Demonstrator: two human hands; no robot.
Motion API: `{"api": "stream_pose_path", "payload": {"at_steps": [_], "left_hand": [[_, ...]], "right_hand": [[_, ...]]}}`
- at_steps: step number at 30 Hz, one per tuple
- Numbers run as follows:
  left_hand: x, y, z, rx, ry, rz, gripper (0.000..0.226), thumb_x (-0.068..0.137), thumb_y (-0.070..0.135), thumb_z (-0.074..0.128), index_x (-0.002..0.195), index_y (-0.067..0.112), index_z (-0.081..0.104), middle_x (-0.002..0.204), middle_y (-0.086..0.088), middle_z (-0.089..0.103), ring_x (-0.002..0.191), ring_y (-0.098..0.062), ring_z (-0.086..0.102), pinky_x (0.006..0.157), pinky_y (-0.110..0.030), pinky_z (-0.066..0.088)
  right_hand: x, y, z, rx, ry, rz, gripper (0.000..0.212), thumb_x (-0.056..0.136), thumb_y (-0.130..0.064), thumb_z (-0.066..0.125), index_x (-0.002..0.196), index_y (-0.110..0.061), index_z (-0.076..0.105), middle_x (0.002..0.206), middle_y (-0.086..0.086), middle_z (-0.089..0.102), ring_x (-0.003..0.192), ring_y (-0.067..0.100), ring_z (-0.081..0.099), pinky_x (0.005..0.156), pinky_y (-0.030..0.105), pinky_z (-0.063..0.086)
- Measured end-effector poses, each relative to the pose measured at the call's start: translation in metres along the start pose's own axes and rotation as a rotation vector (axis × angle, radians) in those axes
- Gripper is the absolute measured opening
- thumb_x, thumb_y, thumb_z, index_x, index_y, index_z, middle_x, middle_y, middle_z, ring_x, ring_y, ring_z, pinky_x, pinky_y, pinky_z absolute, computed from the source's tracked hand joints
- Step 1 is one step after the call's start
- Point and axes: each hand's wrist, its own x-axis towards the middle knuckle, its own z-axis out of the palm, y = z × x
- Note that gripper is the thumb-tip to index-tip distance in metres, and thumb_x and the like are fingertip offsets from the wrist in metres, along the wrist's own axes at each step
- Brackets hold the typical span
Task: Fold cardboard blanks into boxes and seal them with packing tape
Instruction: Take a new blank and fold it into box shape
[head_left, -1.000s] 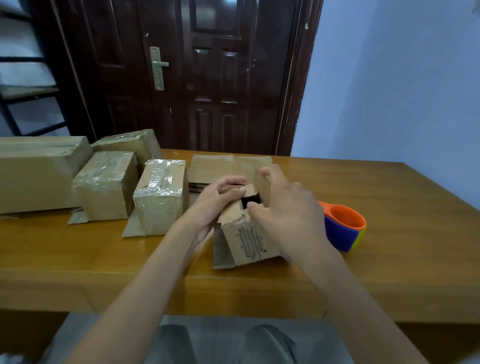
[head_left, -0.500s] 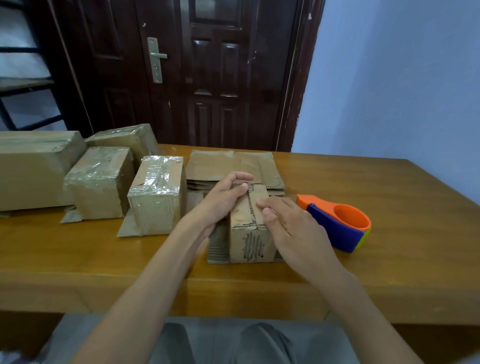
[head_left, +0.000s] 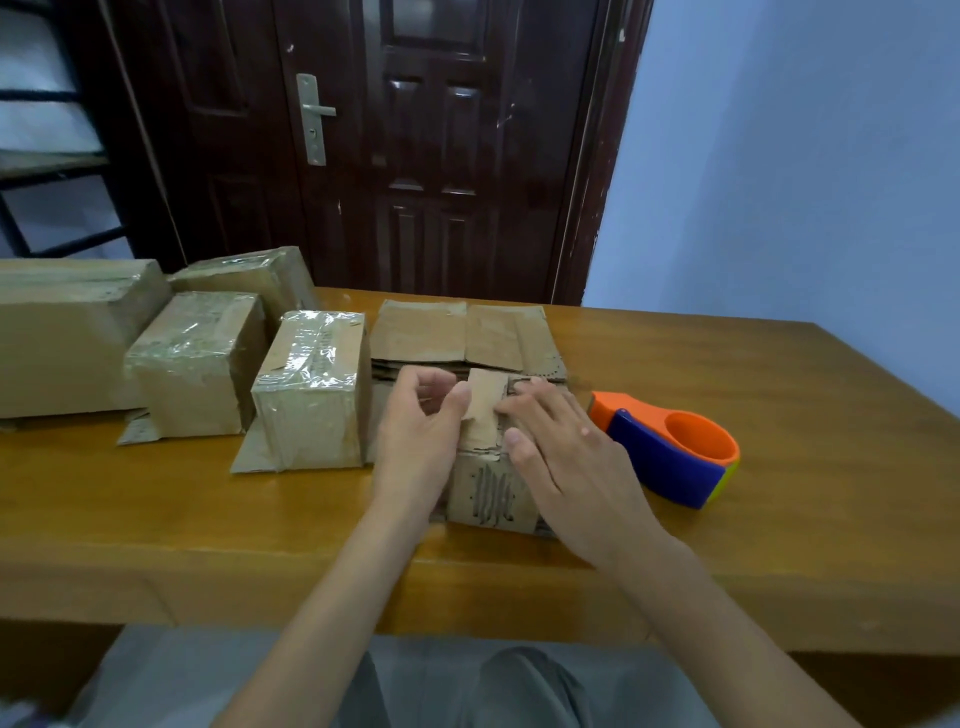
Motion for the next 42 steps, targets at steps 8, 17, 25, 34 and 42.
{"api": "stream_pose_path", "payload": {"at_steps": [8,17,25,34,42], "left_hand": [[-0.073,-0.033,-0.016,0.361,-0.250,0.344,0.093,0.088,0.039,0.078,0.159,0.040,0.018,0.165,0.017,0.026,0.151,-0.003,0.030,0.114,-0.027,0.043],[-0.034,0.012,-0.007,0.686,-0.104,0.711,0.065,0.086,0.062,0.067,0.139,0.031,0.046,0.135,-0.004,0.042,0.109,-0.018,0.055,0.074,-0.031,0.055],[0.047,0.114,-0.030,0.971,-0.857,0.600,0.043,0.076,0.075,0.068,0.113,0.060,0.051,0.112,0.019,0.048,0.095,-0.009,0.059,0.080,-0.034,0.054],[0.044,0.076,-0.011,0.889,-0.840,0.637,0.057,0.079,0.069,0.070,0.130,0.058,0.047,0.127,0.021,0.054,0.116,-0.009,0.054,0.097,-0.034,0.044],[0.026,0.054,-0.022,0.890,-0.677,0.795,0.062,0.088,0.077,0.047,0.146,0.060,0.036,0.133,0.020,0.043,0.112,-0.006,0.047,0.095,-0.037,0.039]], "right_hand": [[-0.004,-0.012,0.028,0.063,0.291,0.099,0.042,0.111,-0.035,0.026,0.118,-0.021,0.065,0.137,-0.002,0.058,0.131,0.005,0.052,0.083,0.007,0.045],[0.005,-0.037,-0.010,0.355,0.270,0.241,0.050,0.112,-0.049,0.019,0.121,-0.027,0.063,0.112,-0.012,0.063,0.107,0.003,0.060,0.089,0.030,0.055],[-0.002,-0.040,-0.050,0.428,0.005,0.366,0.059,0.097,-0.077,0.020,0.093,-0.038,0.065,0.085,-0.010,0.070,0.082,0.008,0.068,0.083,0.045,0.059],[-0.022,-0.016,-0.024,0.450,-0.007,0.489,0.061,0.092,-0.084,0.023,0.091,-0.037,0.062,0.074,-0.006,0.069,0.074,0.012,0.068,0.075,0.053,0.057],[-0.022,-0.001,-0.048,0.106,-0.097,0.413,0.073,0.091,-0.084,0.015,0.112,-0.041,0.070,0.074,-0.017,0.060,0.076,0.002,0.062,0.063,0.027,0.044]]}}
